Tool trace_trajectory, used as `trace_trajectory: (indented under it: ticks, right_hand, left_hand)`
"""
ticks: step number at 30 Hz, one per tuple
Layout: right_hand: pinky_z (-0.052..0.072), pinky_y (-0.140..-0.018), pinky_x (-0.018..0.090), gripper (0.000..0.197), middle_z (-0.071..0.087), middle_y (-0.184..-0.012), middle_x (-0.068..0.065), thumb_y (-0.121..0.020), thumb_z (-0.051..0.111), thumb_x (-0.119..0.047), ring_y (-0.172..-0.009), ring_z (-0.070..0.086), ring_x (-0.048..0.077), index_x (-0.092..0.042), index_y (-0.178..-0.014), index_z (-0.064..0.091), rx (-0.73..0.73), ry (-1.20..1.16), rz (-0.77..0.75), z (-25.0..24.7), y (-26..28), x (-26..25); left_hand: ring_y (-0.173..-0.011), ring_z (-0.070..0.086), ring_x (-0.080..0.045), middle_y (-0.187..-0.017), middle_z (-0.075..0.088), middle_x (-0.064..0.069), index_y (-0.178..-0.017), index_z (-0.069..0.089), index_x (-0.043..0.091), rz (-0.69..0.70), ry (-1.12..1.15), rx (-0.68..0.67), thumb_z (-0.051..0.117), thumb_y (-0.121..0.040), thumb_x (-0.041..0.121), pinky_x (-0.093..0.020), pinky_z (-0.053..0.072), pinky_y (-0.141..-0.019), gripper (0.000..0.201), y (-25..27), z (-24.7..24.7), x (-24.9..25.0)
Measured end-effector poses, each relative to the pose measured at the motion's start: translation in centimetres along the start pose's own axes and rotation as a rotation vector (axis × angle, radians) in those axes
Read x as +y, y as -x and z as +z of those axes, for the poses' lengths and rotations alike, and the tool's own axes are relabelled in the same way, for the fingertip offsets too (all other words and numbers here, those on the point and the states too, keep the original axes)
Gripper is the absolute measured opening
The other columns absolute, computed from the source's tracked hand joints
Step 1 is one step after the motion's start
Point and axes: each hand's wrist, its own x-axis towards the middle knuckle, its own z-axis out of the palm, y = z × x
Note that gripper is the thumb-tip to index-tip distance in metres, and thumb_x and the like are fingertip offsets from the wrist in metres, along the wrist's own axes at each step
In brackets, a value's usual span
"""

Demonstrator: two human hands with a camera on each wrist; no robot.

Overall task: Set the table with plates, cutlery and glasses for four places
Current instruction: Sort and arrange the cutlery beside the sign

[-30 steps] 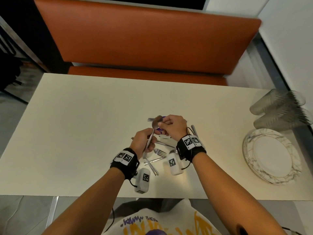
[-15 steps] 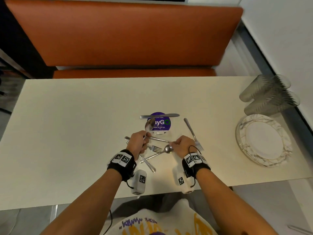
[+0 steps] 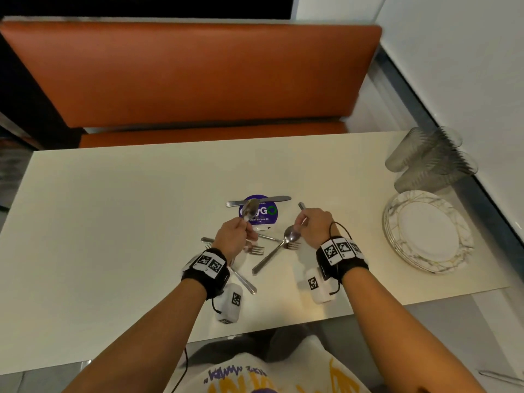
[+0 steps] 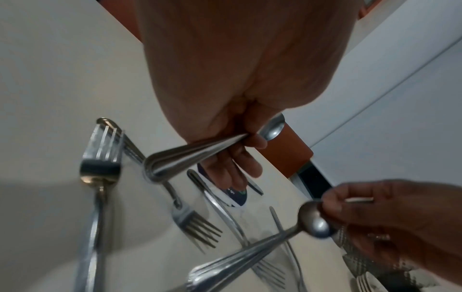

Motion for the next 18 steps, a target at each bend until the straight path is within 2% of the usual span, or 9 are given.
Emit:
trace_trajectory:
  ticks: [2, 3, 5, 7, 9, 12, 15, 16, 18]
  right_hand:
    - [0.041, -0.057, 0.016, 0.006, 0.068, -0.083, -0.005, -0.089, 0.068, -0.017, -0.075, 0.063, 0.014, -0.019, -0.084, 0.071, 0.045, -0.048, -0.085, -1.7, -0.3, -1.2]
    - [0.042, -0.059, 0.017, 0.006, 0.069, -0.082, -0.005, -0.089, 0.069, -0.018, -0.075, 0.064, 0.014, -0.02, -0.084, 0.071, 0.072, -0.08, -0.133, -2.4, -0.4, -1.8]
    - [0.044, -0.06, 0.018, 0.009, 0.07, -0.082, -0.003, -0.088, 0.071, -0.018, -0.076, 0.065, 0.014, -0.023, -0.082, 0.068, 0.132, -0.139, -0.216, -3.0, -0.9, -2.9]
    - [0.047, -0.063, 0.021, 0.009, 0.07, -0.082, -0.002, -0.089, 0.072, -0.02, -0.077, 0.065, 0.015, -0.025, -0.083, 0.067, 0.178, -0.195, -0.251, -3.2, -1.3, -3.7]
    - [0.052, -0.068, 0.025, 0.005, 0.069, -0.081, -0.004, -0.089, 0.072, -0.021, -0.078, 0.065, 0.014, -0.022, -0.087, 0.068, 0.221, -0.218, -0.266, -3.1, -1.7, -4.0]
    - [0.051, -0.073, 0.027, 0.007, 0.066, -0.087, -0.005, -0.088, 0.071, -0.02, -0.082, 0.062, 0.014, -0.021, -0.093, 0.067, 0.291, -0.234, -0.309, -2.9, -2.3, -4.0]
    - [0.044, -0.069, 0.018, 0.017, 0.065, -0.092, -0.004, -0.09, 0.07, -0.02, -0.081, 0.06, 0.011, -0.022, -0.107, 0.068, 0.275, -0.273, -0.307, -2.8, -3.4, -3.8]
    - [0.044, -0.069, 0.017, 0.016, 0.069, -0.091, -0.003, -0.092, 0.069, -0.018, -0.078, 0.06, 0.009, -0.019, -0.108, 0.071, 0.258, -0.284, -0.311, -2.8, -3.3, -3.8]
    - [0.05, -0.073, 0.021, 0.015, 0.075, -0.092, -0.001, -0.094, 0.066, -0.014, -0.067, 0.061, 0.006, -0.014, -0.104, 0.077, 0.185, -0.285, -0.365, -3.2, -5.1, -3.5]
  left_hand:
    - [-0.087, 0.076, -0.029, -0.089, 0.079, -0.013, -0.092, 0.063, 0.005, -0.002, 0.005, -0.037, 0.037, -0.109, 0.016, -0.047, 0.061, -0.087, 0.033, -0.4, 0.8, 0.6]
    - [-0.086, 0.077, -0.03, -0.09, 0.079, -0.015, -0.095, 0.063, 0.003, -0.007, 0.014, -0.065, 0.037, -0.109, 0.016, -0.047, 0.062, -0.085, 0.033, -0.4, 1.2, 1.1]
    - [-0.079, 0.077, -0.032, -0.094, 0.078, -0.021, -0.1, 0.063, -0.001, -0.023, 0.053, -0.145, 0.036, -0.109, 0.016, -0.041, 0.064, -0.07, 0.033, 0.1, 2.0, 2.4]
    - [-0.072, 0.073, -0.035, -0.093, 0.075, -0.025, -0.105, 0.063, -0.004, -0.02, 0.074, -0.227, 0.037, -0.108, 0.016, -0.036, 0.059, -0.059, 0.033, 0.6, 2.6, 3.6]
    - [-0.063, 0.067, -0.032, -0.085, 0.071, -0.022, -0.104, 0.065, -0.003, -0.014, 0.063, -0.265, 0.041, -0.106, 0.018, -0.033, 0.052, -0.055, 0.032, 0.7, 3.1, 4.4]
    - [-0.053, 0.052, -0.022, -0.073, 0.062, -0.012, -0.096, 0.067, 0.004, -0.029, 0.093, -0.284, 0.046, -0.1, 0.024, -0.029, 0.038, -0.049, 0.03, 0.1, 3.5, 5.0]
    - [-0.047, 0.039, -0.017, -0.067, 0.054, -0.007, -0.094, 0.067, 0.006, -0.053, 0.135, -0.278, 0.044, -0.101, 0.023, -0.027, 0.027, -0.046, 0.029, -0.3, 3.5, 5.5]
    - [-0.046, 0.039, -0.017, -0.067, 0.053, -0.007, -0.096, 0.066, 0.005, -0.057, 0.139, -0.294, 0.043, -0.101, 0.022, -0.026, 0.028, -0.045, 0.029, -0.3, 3.4, 5.5]
    - [-0.05, 0.051, -0.022, -0.072, 0.06, -0.012, -0.101, 0.066, 0.001, -0.09, 0.187, -0.321, 0.045, -0.102, 0.022, -0.028, 0.041, -0.047, 0.029, -1.0, 3.7, 6.0]
